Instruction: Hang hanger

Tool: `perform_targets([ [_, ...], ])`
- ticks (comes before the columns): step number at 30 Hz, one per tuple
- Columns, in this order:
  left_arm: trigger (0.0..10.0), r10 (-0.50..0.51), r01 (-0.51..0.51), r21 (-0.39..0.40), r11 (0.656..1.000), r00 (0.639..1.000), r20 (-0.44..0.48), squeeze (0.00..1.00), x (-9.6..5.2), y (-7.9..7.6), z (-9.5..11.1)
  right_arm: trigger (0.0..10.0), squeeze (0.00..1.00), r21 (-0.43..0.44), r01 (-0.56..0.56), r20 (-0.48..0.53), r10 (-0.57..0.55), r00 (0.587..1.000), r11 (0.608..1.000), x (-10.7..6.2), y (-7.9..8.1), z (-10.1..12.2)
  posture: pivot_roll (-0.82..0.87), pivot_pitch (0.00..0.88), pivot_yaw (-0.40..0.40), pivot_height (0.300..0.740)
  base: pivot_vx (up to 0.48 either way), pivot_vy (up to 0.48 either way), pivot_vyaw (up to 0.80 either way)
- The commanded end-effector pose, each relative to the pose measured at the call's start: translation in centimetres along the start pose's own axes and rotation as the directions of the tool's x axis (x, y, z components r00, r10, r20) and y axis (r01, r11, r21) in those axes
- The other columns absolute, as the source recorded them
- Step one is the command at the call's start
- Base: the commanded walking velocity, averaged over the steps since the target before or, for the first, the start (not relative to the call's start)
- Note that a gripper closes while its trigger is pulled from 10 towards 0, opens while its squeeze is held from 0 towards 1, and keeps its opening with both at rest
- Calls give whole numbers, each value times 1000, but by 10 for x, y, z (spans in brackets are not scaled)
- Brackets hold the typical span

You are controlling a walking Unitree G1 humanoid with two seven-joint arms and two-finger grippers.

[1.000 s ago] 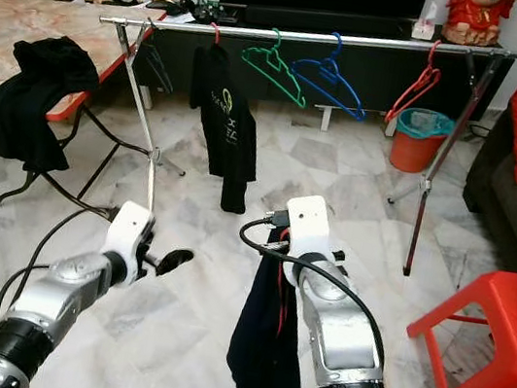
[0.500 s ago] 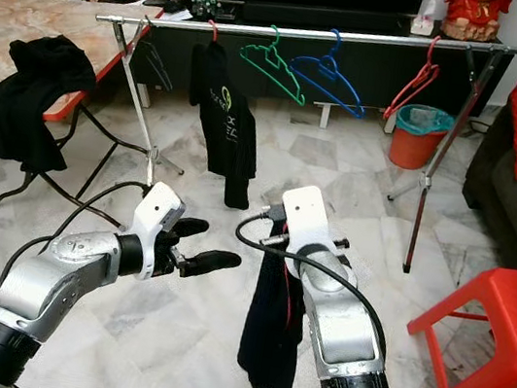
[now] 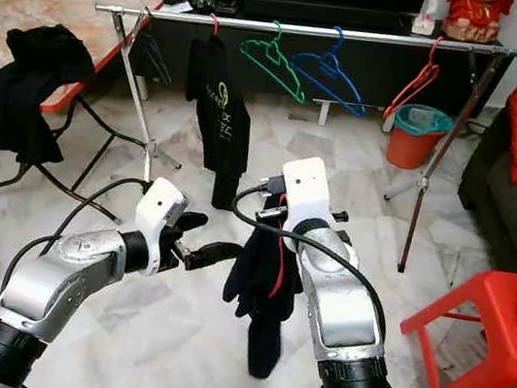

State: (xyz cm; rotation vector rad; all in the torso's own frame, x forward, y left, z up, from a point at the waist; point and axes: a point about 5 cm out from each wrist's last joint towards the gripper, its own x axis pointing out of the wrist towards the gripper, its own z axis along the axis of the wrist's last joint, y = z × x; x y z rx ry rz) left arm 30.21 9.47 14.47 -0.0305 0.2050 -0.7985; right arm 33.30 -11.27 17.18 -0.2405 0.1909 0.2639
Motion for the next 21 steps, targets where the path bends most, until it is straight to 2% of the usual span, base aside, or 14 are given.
perform_targets([
  [1,10000,11,-12,34,999,1000,24,0,3,0,7,10000,0,13,-12,22,12,1000,1000,5,3,3,-128,0,36,740,0,0,0],
  [9,10000,-117,118,22,993,992,-37,0,6,-27,-1,10000,0,26,-45,-70,47,996,999,9,22,-24,-127,0,45,740,0,0,0],
  [13,10000,-208,213,28,977,969,-137,0,6,-44,-15,10000,0,39,-64,-141,69,988,997,16,30,-42,-102,0,27,740,0,0,0],
  [17,10000,-205,212,20,977,963,-176,0,9,-49,-20,10000,0,41,-85,-153,90,984,996,23,40,-44,-96,0,31,740,0,0,0],
  [18,10000,-207,215,12,977,956,-208,0,10,-51,-21,10000,0,43,-107,-153,112,982,993,26,46,-42,-98,0,29,740,0,0,0],
  [21,10000,-223,235,25,972,947,-232,0,10,-53,-23,10000,0,43,-113,-146,118,982,993,28,50,-39,-98,0,29,740,0,0,0],
])
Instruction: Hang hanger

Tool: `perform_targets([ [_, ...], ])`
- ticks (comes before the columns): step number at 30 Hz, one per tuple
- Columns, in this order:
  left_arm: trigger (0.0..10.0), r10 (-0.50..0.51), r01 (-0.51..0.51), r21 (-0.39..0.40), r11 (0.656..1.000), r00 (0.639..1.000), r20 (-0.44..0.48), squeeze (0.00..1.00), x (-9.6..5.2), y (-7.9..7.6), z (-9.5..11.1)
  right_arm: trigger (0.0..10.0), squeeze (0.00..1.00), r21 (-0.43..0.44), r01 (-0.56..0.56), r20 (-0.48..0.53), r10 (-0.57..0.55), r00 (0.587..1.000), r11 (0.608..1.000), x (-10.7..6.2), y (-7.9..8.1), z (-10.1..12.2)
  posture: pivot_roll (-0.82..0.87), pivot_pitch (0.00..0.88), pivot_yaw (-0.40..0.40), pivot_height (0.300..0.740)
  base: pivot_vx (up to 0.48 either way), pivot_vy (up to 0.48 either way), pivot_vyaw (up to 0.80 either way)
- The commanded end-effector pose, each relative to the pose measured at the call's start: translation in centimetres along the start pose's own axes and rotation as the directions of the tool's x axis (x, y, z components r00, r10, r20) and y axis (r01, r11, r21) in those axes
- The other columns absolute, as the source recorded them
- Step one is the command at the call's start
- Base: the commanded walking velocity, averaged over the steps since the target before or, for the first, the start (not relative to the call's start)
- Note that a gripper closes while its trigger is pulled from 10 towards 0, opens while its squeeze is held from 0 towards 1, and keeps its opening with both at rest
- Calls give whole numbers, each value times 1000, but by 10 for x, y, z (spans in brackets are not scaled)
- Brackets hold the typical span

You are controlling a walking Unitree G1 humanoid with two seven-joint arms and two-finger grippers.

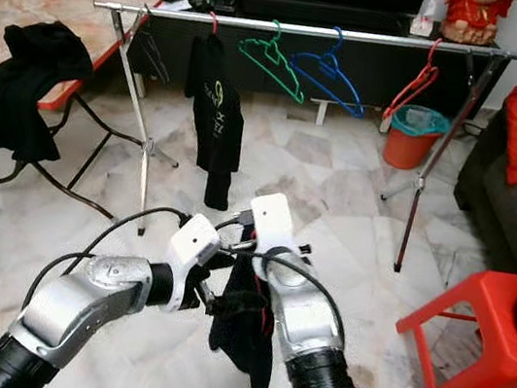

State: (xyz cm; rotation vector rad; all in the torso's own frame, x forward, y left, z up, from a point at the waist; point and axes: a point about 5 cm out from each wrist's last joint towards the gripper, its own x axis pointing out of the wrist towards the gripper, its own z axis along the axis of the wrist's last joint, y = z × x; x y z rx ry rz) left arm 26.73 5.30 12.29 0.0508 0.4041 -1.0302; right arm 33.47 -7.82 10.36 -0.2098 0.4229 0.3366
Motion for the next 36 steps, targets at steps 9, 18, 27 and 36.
perform_targets([
  [9,10000,148,-154,-63,986,985,-87,0,17,3,-1,10000,0,1,-15,120,15,993,1000,7,13,35,-106,0,28,740,0,0,0],
  [18,10000,388,-395,-74,916,917,-96,0,7,27,2,10000,0,9,3,141,-4,990,1000,7,11,40,-102,0,27,740,0,0,0],
  [27,10000,471,-480,-76,874,875,-111,0,0,32,-1,10000,0,13,1,148,-3,989,1000,8,13,42,-98,0,27,740,0,0,0],
  [36,10000,485,-492,-82,867,870,-92,0,-9,23,1,10000,0,31,22,130,-26,991,999,10,9,37,-95,0,29,740,0,0,0],
])
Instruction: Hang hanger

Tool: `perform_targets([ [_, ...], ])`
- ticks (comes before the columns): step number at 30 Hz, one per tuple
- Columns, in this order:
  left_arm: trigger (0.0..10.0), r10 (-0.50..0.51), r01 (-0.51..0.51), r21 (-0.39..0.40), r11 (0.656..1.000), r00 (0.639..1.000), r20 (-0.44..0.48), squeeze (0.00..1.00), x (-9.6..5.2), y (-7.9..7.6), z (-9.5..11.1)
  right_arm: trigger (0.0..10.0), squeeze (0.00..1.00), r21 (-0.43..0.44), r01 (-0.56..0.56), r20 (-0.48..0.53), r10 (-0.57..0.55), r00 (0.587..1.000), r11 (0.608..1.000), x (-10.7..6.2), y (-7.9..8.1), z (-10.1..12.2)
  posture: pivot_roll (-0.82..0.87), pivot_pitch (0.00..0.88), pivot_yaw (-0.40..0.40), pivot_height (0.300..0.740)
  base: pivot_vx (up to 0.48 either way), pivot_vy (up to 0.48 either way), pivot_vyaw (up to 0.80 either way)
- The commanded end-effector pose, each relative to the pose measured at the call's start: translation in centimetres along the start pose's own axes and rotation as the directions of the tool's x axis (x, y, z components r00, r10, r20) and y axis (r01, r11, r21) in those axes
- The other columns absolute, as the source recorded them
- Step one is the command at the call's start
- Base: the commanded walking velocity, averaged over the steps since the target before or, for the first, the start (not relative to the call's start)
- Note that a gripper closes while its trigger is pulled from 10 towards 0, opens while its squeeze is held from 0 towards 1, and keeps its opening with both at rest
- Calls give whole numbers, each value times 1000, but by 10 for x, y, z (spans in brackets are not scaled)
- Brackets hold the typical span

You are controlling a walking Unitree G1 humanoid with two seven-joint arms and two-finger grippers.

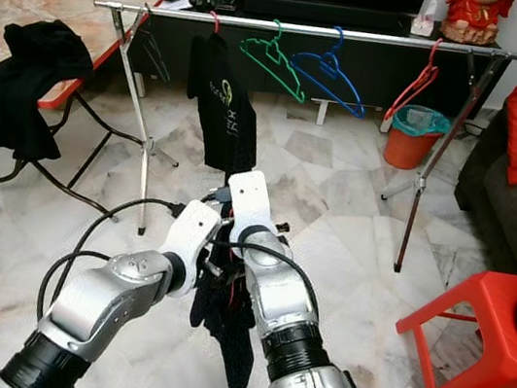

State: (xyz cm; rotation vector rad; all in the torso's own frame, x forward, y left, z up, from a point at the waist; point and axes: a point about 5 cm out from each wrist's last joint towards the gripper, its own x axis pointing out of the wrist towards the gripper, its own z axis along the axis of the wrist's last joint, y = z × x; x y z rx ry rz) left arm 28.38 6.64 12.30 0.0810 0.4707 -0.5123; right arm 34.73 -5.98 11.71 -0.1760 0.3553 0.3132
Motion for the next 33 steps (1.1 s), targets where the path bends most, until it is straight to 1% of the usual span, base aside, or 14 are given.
perform_targets([
  [1,10000,-16,15,23,1000,1000,10,0,-6,2,2,10000,0,0,-4,53,4,999,1000,1,-1,13,-86,0,27,740,0,0,0],
  [2,10000,-44,43,39,998,998,34,0,-9,-2,6,10000,0,-3,-9,42,9,999,1000,1,0,10,-86,0,27,740,0,0,0],
  [6,10000,-59,56,29,998,991,122,0,-15,-3,21,10000,0,-1,-13,23,13,1000,1000,2,1,4,-80,0,27,740,0,0,0],
  [8,10000,-62,59,28,998,991,122,0,-15,-3,23,10000,0,6,-5,20,5,1000,1000,3,-1,4,-76,0,27,740,0,0,0],
  [11,10000,-57,54,31,998,992,111,0,-15,-2,23,10000,0,12,12,25,-12,1000,1000,3,-3,5,-76,0,28,740,0,0,0],
  [16,10000,46,-46,-11,999,998,53,0,-13,5,15,10000,0,38,52,53,-53,997,998,4,-9,14,-82,0,29,740,0,0,0],
  [17,10000,42,-42,-13,999,998,50,0,-13,4,14,10000,0,76,75,54,-79,995,994,4,-13,15,-81,0,28,740,0,0,0],
  [20,10000,3,-2,-1,1000,998,59,0,-16,0,14,10000,0,112,122,46,-128,991,986,5,-20,14,-76,0,26,740,0,0,0],
  [22,10000,-74,72,26,997,994,77,0,-19,-7,16,10000,0,145,158,40,-165,985,977,6,-27,12,-70,0,25,740,0,0,0],
  [25,10000,-93,91,39,995,994,63,0,-20,-8,14,10000,0,180,181,44,-192,980,967,6,-31,14,-70,0,25,740,0,0,0],
  [30,10000,-66,64,35,997,997,34,0,-19,-5,9,10000,0,213,192,61,-209,976,958,5,-34,20,-70,0,24,740,0,0,0],
  [31,10000,-20,20,4,1000,1000,14,0,-16,0,6,10000,0,220,195,69,-215,974,956,6,-34,23,-70,0,24,740,0,0,0],
  [32,10000,-6,6,-6,1000,1000,7,0,-15,1,5,10000,0,223,196,72,-217,974,955,6,-34,24,-70,0,24,740,0,0,0],
  [33,10000,13,-14,-47,999,1000,-14,0,-11,2,2,10000,0,225,190,80,-213,974,955,7,-33,28,-72,0,25,740,0,0,0],
])
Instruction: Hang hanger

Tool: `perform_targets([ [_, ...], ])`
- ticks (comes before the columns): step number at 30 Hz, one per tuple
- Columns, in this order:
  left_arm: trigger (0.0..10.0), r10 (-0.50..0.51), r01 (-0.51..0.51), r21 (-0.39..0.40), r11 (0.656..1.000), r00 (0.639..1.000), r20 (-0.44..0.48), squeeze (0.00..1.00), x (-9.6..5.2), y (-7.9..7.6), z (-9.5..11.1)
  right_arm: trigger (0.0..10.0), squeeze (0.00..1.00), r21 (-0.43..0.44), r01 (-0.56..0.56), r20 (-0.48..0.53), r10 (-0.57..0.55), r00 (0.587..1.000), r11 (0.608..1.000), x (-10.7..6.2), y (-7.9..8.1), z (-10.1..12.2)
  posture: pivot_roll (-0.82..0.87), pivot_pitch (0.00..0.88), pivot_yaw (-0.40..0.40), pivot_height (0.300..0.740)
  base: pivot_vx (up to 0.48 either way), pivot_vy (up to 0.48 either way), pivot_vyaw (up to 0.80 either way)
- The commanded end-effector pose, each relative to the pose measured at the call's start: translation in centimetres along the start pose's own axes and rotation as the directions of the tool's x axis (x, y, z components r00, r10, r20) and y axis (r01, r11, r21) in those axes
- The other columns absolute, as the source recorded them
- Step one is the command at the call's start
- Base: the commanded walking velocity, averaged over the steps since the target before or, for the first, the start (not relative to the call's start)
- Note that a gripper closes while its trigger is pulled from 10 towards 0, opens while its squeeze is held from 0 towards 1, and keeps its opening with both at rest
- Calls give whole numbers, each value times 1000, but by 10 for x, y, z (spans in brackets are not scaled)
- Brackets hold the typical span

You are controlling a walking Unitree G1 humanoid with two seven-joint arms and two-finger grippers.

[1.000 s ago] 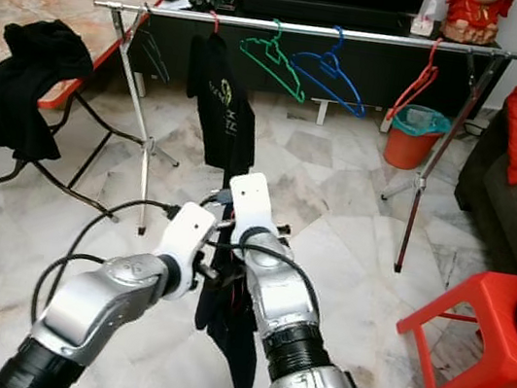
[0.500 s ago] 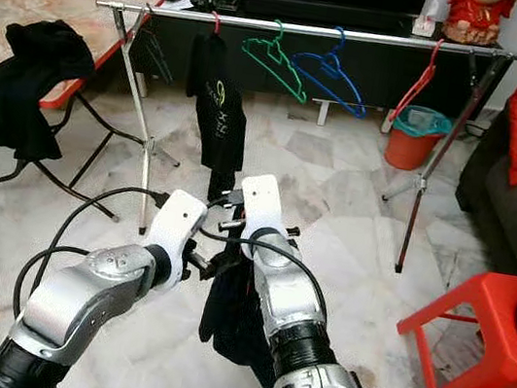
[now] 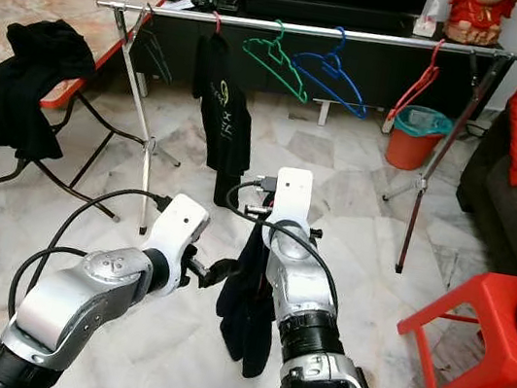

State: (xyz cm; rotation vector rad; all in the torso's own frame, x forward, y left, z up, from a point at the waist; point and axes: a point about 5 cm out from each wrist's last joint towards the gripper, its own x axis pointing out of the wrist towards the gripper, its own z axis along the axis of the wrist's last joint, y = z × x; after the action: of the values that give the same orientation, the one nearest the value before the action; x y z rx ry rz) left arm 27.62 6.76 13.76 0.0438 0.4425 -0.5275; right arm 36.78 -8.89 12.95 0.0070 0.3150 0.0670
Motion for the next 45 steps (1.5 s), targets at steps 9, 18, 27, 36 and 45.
perform_targets([
  [9,10000,83,-96,-144,985,992,-90,0,14,5,-11,10000,0,11,-42,68,41,997,999,0,15,23,-78,0,27,740,0,0,0],
  [18,10000,100,-111,-220,969,993,-59,0,26,6,-3,10000,0,-21,-77,4,77,997,997,-1,20,8,-86,0,24,740,0,0,0],
  [27,10000,105,-117,-237,965,993,-60,0,33,2,-2,10000,0,-34,-121,-19,121,992,992,-3,28,3,-89,0,18,740,0,0,0],
  [36,10000,95,-99,-248,964,995,-31,0,36,-1,1,10000,0,-47,-174,-39,173,984,984,-5,35,-1,-93,0,14,740,0,0,0],
  [45,10000,114,-112,-249,962,993,-6,0,38,0,4,10000,0,-50,-189,-46,187,981,981,-6,37,-3,-94,0,11,740,0,0,0],
])
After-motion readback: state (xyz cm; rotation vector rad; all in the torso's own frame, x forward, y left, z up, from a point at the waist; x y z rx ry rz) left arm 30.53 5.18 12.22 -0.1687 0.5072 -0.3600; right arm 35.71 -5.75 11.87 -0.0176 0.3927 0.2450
